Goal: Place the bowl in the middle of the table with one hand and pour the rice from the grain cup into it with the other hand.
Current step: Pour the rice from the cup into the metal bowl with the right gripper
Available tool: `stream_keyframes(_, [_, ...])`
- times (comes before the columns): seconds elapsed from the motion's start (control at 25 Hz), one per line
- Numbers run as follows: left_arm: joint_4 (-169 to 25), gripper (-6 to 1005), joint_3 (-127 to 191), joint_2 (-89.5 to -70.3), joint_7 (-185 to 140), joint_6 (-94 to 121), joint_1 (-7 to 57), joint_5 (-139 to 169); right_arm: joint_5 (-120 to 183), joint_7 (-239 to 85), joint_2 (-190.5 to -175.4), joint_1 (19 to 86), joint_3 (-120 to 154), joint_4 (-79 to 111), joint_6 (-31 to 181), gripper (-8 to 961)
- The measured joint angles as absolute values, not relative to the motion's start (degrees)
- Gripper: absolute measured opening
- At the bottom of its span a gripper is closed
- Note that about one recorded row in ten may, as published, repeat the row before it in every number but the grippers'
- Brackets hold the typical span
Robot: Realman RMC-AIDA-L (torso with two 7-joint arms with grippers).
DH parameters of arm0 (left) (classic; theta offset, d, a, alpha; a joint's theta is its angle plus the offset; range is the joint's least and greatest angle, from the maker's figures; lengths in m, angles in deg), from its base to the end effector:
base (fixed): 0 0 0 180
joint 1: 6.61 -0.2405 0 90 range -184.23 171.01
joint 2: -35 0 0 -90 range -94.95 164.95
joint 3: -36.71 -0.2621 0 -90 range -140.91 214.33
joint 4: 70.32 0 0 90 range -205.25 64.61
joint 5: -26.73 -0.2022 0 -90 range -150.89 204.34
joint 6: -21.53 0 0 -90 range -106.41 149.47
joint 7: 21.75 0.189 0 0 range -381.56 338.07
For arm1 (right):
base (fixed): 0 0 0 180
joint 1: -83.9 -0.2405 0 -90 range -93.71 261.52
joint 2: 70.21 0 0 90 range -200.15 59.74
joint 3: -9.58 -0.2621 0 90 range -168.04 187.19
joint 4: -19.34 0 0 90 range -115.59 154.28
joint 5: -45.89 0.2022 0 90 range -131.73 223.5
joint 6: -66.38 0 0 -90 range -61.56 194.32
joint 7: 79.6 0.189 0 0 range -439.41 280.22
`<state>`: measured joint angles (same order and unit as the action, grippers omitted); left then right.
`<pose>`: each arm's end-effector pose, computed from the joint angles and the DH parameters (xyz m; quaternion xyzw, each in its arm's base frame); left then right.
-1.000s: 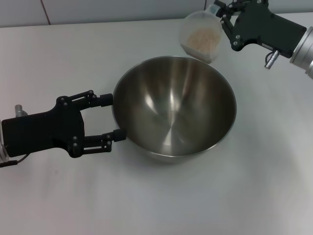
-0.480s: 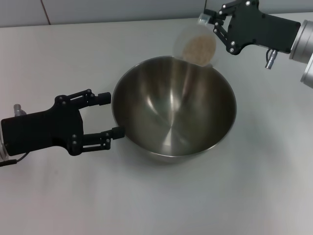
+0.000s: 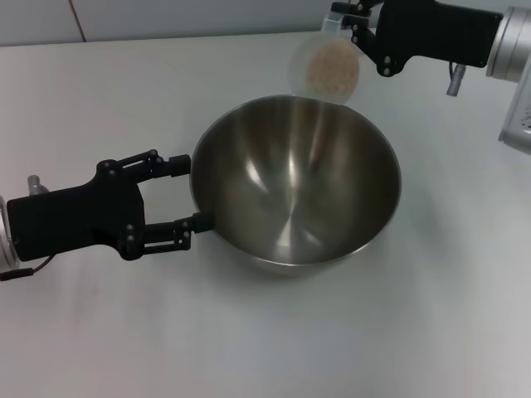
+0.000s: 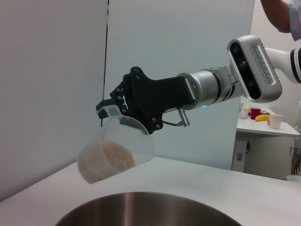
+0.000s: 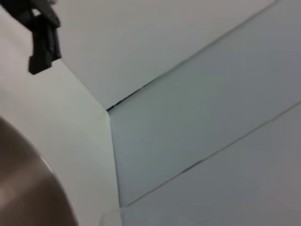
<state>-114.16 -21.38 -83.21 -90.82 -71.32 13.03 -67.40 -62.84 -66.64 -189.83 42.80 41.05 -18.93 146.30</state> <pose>-0.2300 0.2993 -0.0368 -0.9407 -0.1055 -0.2992 0.1203 0.1814 0.4261 -0.0053 -0.8509 -0.3490 0.1316 0.3700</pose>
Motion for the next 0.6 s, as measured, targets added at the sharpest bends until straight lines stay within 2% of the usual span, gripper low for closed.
stream_keyframes(0.6, [-114.29,827,-21.39,-83.2,-90.19,-70.1,13.55,-67.55,-59.41,-77.53,-189.97,45.07,53.36,-22.36,141.11,11])
